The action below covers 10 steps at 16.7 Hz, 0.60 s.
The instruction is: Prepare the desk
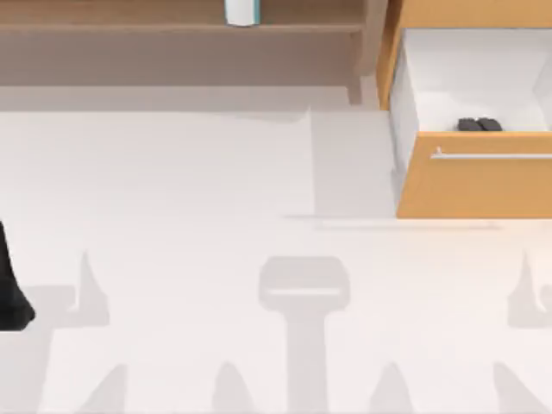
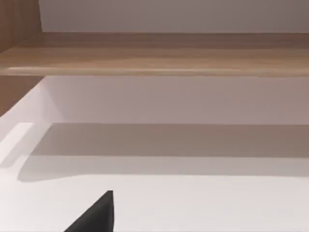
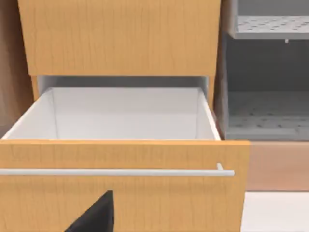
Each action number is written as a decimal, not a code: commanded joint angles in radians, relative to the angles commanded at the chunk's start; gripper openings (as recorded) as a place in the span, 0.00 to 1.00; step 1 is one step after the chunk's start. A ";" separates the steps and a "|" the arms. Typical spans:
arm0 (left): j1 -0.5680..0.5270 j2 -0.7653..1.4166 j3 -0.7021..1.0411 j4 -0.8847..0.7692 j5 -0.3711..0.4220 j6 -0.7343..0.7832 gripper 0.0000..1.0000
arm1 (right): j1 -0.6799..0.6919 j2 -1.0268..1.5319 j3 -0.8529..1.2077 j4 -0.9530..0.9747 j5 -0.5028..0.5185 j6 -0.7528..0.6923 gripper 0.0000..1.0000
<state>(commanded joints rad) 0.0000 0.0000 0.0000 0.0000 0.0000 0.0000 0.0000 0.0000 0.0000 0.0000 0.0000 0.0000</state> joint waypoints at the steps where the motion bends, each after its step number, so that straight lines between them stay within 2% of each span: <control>1: 0.000 0.000 0.000 0.000 0.000 0.000 1.00 | 0.000 0.000 0.000 0.000 0.000 0.000 1.00; 5: 0.000 0.000 0.000 0.000 0.000 0.000 1.00 | 0.013 0.043 0.054 -0.029 -0.007 0.018 1.00; 10: 0.000 0.000 0.000 0.000 0.000 0.000 1.00 | 0.064 0.270 0.352 -0.180 -0.030 0.098 1.00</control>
<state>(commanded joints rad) 0.0000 0.0000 0.0000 0.0000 0.0000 0.0000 0.0636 0.2703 0.3516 -0.1796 -0.0304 0.0981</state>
